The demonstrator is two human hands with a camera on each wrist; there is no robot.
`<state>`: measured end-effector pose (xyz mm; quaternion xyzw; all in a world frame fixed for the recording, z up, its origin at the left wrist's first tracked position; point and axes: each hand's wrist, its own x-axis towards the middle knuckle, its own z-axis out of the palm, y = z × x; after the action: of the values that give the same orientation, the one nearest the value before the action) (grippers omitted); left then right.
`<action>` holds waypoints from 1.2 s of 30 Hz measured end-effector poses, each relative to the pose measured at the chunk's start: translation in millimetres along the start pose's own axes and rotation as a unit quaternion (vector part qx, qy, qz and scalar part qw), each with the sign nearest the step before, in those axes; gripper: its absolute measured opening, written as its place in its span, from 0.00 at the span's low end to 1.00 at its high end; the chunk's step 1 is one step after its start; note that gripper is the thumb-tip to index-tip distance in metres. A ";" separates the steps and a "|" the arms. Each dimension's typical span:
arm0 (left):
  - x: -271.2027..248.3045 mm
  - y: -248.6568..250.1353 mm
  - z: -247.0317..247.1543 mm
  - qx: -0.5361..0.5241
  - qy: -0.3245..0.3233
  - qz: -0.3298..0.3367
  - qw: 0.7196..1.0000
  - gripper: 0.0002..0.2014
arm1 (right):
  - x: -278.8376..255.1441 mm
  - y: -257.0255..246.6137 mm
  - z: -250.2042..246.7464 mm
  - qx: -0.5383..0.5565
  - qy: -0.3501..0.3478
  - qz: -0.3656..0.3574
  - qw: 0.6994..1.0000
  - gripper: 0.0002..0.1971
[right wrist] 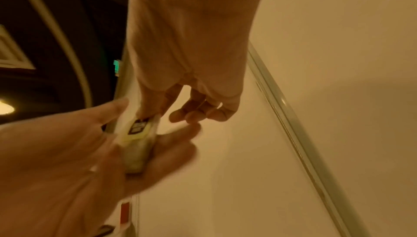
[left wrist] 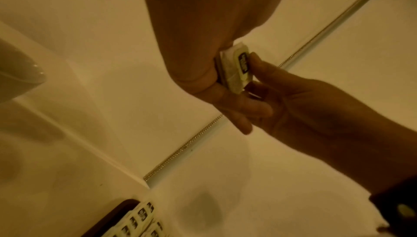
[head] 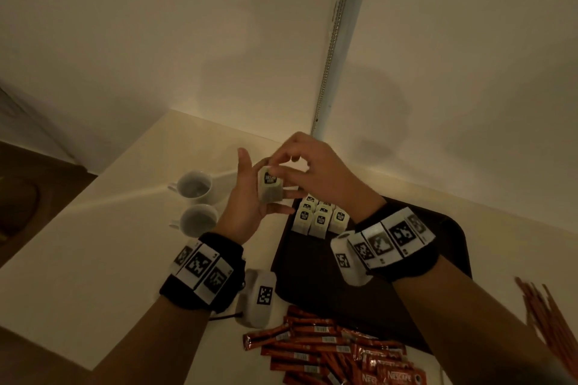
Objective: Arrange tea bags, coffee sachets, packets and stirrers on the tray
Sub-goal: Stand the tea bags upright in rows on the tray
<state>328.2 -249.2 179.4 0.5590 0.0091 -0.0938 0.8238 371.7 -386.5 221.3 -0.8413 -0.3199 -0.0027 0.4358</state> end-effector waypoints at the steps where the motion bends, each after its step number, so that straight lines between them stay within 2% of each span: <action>1: -1.0 2.3 2.3 0.011 -0.006 0.030 0.999 0.33 | 2.9 -7.6 -6.2 -0.021 0.008 -0.014 1.000 0.05; 2: -2.2 4.8 4.1 0.025 -0.003 0.065 0.998 0.26 | 5.6 -15.6 -13.2 -0.040 0.016 -0.025 0.999 0.05; 3: -2.4 5.2 4.3 0.047 0.009 0.109 0.993 0.24 | 7.5 -23.4 -20.5 -0.054 0.026 -0.038 0.997 0.05; 6: -4.6 6.5 9.2 0.088 0.037 0.208 0.974 0.26 | 10.8 -46.7 -39.9 -0.081 0.055 -0.083 0.992 0.06; 9: -6.4 12.8 17.8 0.040 0.055 0.225 0.972 0.14 | 12.0 -59.2 -48.4 -0.118 0.070 -0.108 0.985 0.10; 12: -9.6 18.8 21.7 0.029 0.049 0.242 0.969 0.12 | 12.0 -64.1 -50.9 -0.202 0.075 -0.114 0.970 0.14; 17: -17.3 21.2 23.0 0.017 0.007 0.202 0.979 0.13 | 9.8 -71.1 -49.7 -0.286 0.064 -0.110 0.950 0.20; 20: -19.4 19.1 23.7 -0.016 -0.009 0.171 0.985 0.15 | 11.7 -71.6 -46.8 -0.281 0.053 -0.091 0.954 0.24; 23: -23.4 21.1 25.4 -0.065 -0.034 0.131 0.989 0.08 | 11.3 -72.2 -44.8 -0.266 0.037 -0.062 0.961 0.23; 25: -25.8 21.9 25.2 -0.105 -0.052 0.108 0.987 0.08 | 10.2 -74.3 -44.5 -0.254 0.022 -0.041 0.966 0.24; 28: -27.3 24.0 23.1 -0.143 -0.034 0.096 0.984 0.04 | 10.5 -74.2 -44.2 -0.203 0.006 -0.010 0.979 0.28; 31: -27.8 25.5 23.0 -0.177 -0.023 0.075 0.981 0.09 | 9.3 -69.7 -44.0 -0.164 -0.009 0.023 0.986 0.28; 36: -28.2 26.0 24.6 -0.175 -0.008 0.052 0.983 0.06 | 5.5 -60.1 -40.4 -0.192 -0.015 0.053 0.980 0.24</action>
<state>302.6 -258.5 215.9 0.4052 -0.0101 -0.0524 0.9127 354.7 -388.3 291.8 -0.9249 -0.2751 -0.0278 0.2611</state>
